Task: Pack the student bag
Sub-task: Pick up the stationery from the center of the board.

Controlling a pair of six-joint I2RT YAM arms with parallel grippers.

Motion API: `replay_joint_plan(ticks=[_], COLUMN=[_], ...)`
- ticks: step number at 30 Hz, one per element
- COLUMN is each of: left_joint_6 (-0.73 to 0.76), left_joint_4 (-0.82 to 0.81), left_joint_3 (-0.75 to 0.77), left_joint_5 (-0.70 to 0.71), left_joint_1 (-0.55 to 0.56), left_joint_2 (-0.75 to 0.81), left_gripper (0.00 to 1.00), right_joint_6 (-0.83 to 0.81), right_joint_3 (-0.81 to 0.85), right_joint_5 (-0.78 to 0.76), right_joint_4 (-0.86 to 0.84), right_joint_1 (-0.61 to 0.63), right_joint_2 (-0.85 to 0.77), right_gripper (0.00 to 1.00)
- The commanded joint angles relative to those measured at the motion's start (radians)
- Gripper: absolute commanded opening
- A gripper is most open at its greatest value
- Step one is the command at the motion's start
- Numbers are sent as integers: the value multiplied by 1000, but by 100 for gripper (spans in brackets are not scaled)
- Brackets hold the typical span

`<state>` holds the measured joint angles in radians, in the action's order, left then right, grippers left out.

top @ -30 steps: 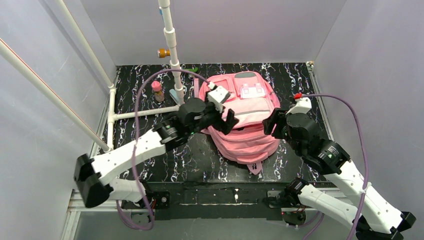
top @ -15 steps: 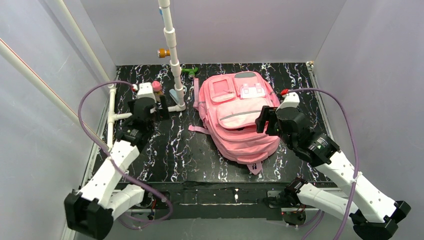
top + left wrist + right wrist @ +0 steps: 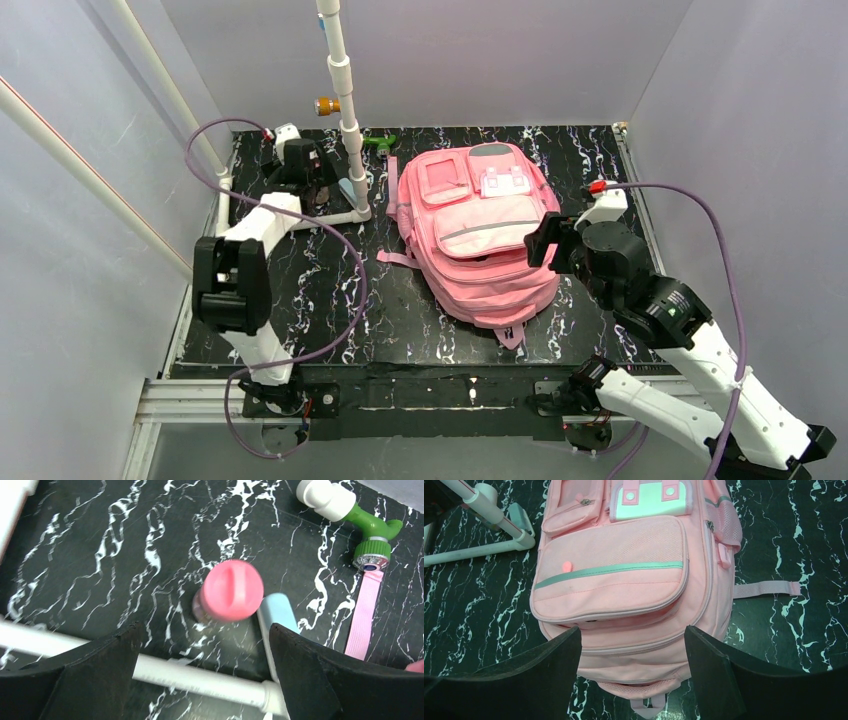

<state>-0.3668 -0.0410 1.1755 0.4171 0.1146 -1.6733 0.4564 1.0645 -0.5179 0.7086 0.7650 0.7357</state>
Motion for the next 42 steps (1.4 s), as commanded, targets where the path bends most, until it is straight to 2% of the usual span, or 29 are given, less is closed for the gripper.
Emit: replay_joint_plan(ticks=[1,4,8,13,15,19,20,23,28,30,32,33,35,39,42], left_joint_6=[15,23,74,154,168,167,177,226,242,218,207,196,153,18,-5], left_joint_4=[-76,-115,-153,-211,-231,-235,-234,-216,-3,106,149,155,151,-6,-89], left_joint_3=[95,129,163,180,171,103,73,9,-54,-69,-108,-134,-176,-226,-158], left_joint_5=[-81,-123,-98,-110,-112,-79,-71,-69,24,-11,-42,-85,-267,-796,-1086], left_joint_1=[-26,-29,-29,-29,-29,-29,-29,-27,15,49,104,137,177,242,384], left_joint_2=[-83,-145,-205,-259,-260,-155,-116,21,280,363,443,486,562,637,591], left_gripper=[98,98,98,86,71,33,20,0,0,0,0,0,0,0,0], right_joint_6=[4,6,3,21,31,40,38,24,-5,-25,-41,-51,-66,-94,-107], right_joint_3=[35,44,64,57,52,48,49,56,58,55,55,55,58,48,23], right_joint_5=[-28,-27,-32,-27,-21,-14,-15,-17,8,44,84,113,172,318,490], right_joint_4=[11,20,34,22,20,24,25,35,25,13,5,1,-4,-41,-130], right_joint_1=[-4,-4,-4,-4,-4,-4,-4,-4,-4,-4,-4,-4,-4,-4,-4], right_joint_2=[-17,-8,7,4,6,9,13,28,49,64,88,104,135,165,152], right_gripper=[83,83,83,83,83,84,84,84,84,85,86,86,87,90,92])
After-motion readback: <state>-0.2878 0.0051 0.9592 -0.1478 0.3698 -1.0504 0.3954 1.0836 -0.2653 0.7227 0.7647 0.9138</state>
